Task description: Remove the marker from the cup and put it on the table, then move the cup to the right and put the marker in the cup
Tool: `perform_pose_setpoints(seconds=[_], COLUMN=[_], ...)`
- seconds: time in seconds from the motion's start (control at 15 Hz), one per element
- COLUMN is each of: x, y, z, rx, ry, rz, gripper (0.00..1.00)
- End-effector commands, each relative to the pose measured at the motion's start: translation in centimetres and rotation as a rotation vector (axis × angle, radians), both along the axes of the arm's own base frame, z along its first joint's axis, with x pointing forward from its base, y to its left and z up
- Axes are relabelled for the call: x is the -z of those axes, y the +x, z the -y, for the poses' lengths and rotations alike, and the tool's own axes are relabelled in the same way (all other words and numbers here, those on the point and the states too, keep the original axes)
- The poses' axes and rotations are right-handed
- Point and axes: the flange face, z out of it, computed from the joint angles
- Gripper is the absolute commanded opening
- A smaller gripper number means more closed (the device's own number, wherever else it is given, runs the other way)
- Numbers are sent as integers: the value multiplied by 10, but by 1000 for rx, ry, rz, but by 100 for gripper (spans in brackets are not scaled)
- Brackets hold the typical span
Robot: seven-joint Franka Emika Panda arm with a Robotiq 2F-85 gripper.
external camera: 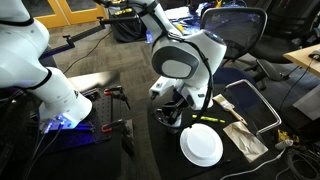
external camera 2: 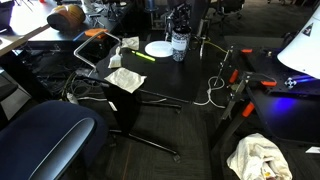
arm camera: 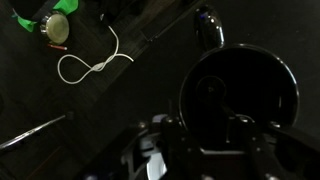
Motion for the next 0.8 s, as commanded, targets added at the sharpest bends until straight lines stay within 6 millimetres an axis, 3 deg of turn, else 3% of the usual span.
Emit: perform_pose_setpoints(seconds=[0.0, 0.2, 0.27, 0.73], x=[-14, -20, -23, -56], y=[-8, -8, -8, -26], z=[-3, -4, -4, -21], rx=[-1, -6, -7, -48], ry=[4, -1, -2, -44], rz=[39, 45, 45, 59], gripper=[76, 97, 100, 100])
